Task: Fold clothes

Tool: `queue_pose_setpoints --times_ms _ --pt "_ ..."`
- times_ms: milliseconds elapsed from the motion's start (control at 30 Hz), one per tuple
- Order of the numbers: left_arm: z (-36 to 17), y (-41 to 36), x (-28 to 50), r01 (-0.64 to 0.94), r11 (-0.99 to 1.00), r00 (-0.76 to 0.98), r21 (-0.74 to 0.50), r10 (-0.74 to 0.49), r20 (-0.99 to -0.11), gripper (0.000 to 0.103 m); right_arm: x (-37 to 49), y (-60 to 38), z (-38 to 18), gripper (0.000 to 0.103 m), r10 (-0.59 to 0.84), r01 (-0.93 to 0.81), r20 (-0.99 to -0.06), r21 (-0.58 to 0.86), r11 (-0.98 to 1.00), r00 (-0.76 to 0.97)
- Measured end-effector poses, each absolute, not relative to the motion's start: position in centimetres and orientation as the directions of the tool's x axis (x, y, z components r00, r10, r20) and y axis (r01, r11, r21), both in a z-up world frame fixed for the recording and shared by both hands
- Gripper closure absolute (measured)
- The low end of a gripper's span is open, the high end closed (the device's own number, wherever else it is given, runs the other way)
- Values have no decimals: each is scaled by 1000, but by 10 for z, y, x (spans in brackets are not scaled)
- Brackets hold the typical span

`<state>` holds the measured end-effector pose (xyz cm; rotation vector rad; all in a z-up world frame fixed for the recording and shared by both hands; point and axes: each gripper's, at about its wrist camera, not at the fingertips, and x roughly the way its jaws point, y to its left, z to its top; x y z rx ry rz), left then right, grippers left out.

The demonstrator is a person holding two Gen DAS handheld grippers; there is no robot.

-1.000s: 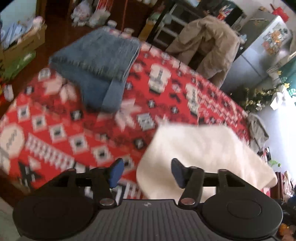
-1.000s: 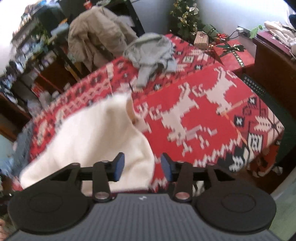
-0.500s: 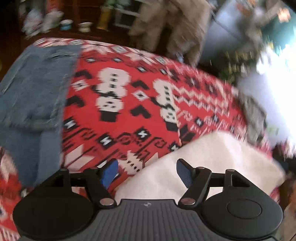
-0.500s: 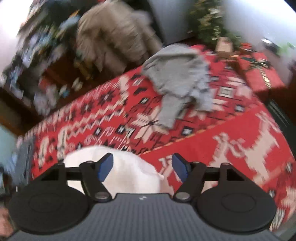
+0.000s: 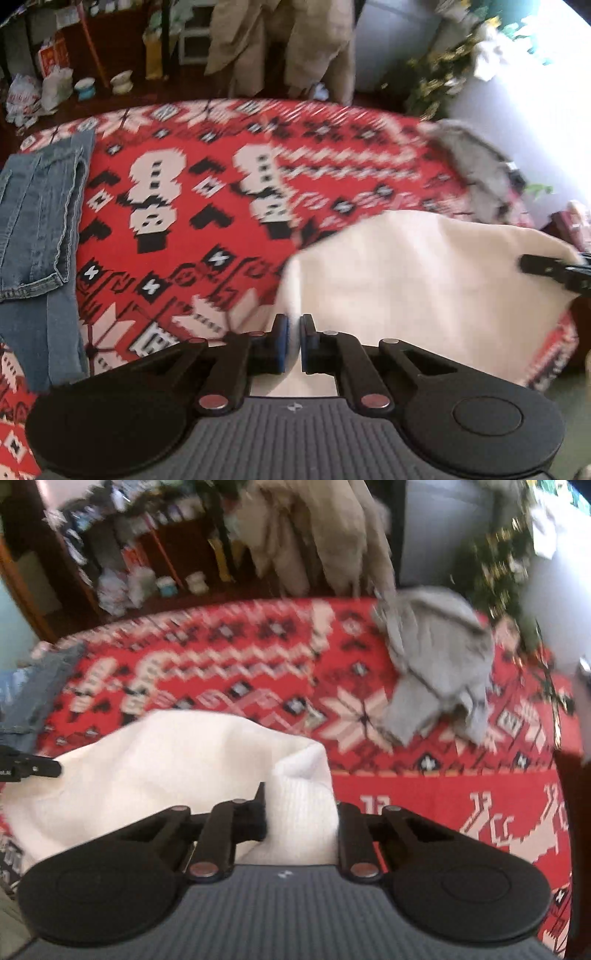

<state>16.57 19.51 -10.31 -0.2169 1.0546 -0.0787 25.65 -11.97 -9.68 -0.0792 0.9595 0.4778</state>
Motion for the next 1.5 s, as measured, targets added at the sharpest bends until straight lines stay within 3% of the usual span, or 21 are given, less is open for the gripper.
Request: queue_pose_setpoints --times_ms 133,300,400,533,567,667,700,800,967,1233,1267,1300,1333,1367,1400,1467,1500 --pt "-92 178 133 -4 971 500 -237 -203 -842 96 217 -120 -83 85 432 -512 -773 164 843 464" --pt "-120 158 91 12 972 416 -233 -217 -883 96 168 -124 -112 85 438 -540 -816 189 820 378" --pt "-141 150 76 4 980 374 -200 -187 -909 95 146 -135 -137 87 422 -503 -841 216 836 339" --pt "-140 160 66 -32 967 403 -252 -218 -889 94 129 -152 -153 86 414 -432 -844 250 867 342" --pt "-134 164 65 -43 964 422 -264 -222 -879 88 127 -157 -151 85 424 -422 -832 262 868 356" --pt "-118 175 71 -69 967 471 -246 -185 -862 60 125 -169 -131 72 445 -412 -788 270 871 425" --pt "-114 177 75 -75 970 482 -233 -170 -860 59 125 -171 -125 64 448 -410 -776 268 872 444" --pt "-108 180 91 -86 976 502 -202 -133 -855 54 136 -176 -109 57 436 -402 -762 252 880 478" --pt "-118 180 133 -86 978 486 -188 -123 -865 53 174 -174 -106 31 383 -374 -772 203 905 506" --pt "-140 160 181 -53 981 424 -188 -148 -894 53 221 -159 -119 31 381 -385 -780 196 902 496" --pt "-143 159 186 -49 981 407 -188 -152 -901 55 225 -155 -119 31 393 -397 -777 201 896 492" --pt "-144 158 191 -52 980 393 -191 -156 -906 65 230 -150 -119 31 400 -405 -778 205 891 485" --pt "-145 158 195 -59 979 381 -196 -160 -911 74 235 -144 -120 31 403 -409 -782 209 888 476" --pt "-146 158 198 -67 977 368 -202 -164 -915 90 240 -138 -122 32 407 -413 -785 213 885 467" --pt "-146 158 202 -76 976 359 -205 -165 -919 92 245 -133 -124 41 413 -418 -792 223 881 450" --pt "-143 155 204 -81 978 365 -190 -149 -919 96 254 -123 -129 69 432 -426 -809 254 869 399" --pt "-139 154 204 -78 981 378 -176 -134 -916 96 257 -118 -132 89 438 -429 -818 266 863 374"
